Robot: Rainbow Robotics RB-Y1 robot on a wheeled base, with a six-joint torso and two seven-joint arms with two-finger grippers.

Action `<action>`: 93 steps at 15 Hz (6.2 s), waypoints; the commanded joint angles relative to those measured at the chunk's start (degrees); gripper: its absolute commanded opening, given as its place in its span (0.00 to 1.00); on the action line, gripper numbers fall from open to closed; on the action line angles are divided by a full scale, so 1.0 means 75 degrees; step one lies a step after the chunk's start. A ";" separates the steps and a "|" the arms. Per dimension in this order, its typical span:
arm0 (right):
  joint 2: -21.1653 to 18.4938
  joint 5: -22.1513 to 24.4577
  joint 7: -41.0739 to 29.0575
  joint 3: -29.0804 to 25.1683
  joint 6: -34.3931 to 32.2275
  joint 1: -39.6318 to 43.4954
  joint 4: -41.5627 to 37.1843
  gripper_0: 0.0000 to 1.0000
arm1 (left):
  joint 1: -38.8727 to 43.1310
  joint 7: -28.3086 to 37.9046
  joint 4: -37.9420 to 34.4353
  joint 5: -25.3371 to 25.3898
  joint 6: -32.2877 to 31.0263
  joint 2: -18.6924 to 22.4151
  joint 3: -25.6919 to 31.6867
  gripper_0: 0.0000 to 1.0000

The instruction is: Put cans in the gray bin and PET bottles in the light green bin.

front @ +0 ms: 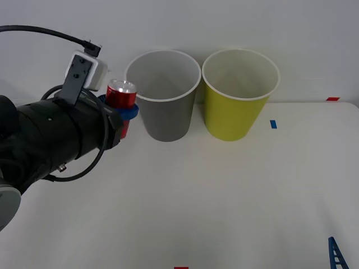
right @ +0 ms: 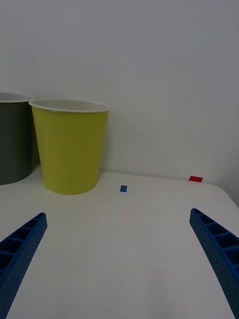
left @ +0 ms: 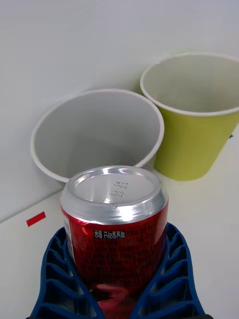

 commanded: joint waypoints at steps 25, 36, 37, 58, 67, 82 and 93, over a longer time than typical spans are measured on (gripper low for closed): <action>0.0000 0.0000 0.0000 0.0000 0.0000 0.0000 0.0000 1.00 | -0.3666 0.0243 0.2467 -0.0481 -0.0923 -0.1052 0.0700 0.00; 0.0000 0.0000 0.0000 0.0000 0.0000 0.0000 0.0000 1.00 | -0.3654 0.0232 0.4482 -0.1090 -0.3232 -0.1333 0.0126 0.00; 0.0000 0.0000 0.0000 0.0000 0.0000 0.0000 0.0000 1.00 | -0.3654 0.0243 0.4740 -0.1090 -0.3525 -0.1368 0.0032 0.00; 0.0000 0.0000 0.0000 0.0000 0.0000 0.0000 0.0000 1.00 | -0.3056 0.0126 0.5889 -0.1571 -0.5833 -0.1427 -0.0764 0.00; 0.0000 0.0000 0.0000 0.0000 0.0000 0.0000 0.0000 1.00 | -0.3056 0.0220 0.5889 -0.1559 -0.5857 -0.1427 -0.0882 0.39; 0.0000 0.0000 0.0000 0.0000 0.0000 0.0000 0.0000 1.00 | -0.3045 0.0267 0.5783 -0.1477 -0.5857 -0.1204 -0.0929 1.00; 0.0000 0.0000 0.0000 0.0000 0.0000 0.0000 0.0000 1.00 | 0.0893 0.0197 0.2115 -0.1770 -0.6009 -0.0314 -0.0319 1.00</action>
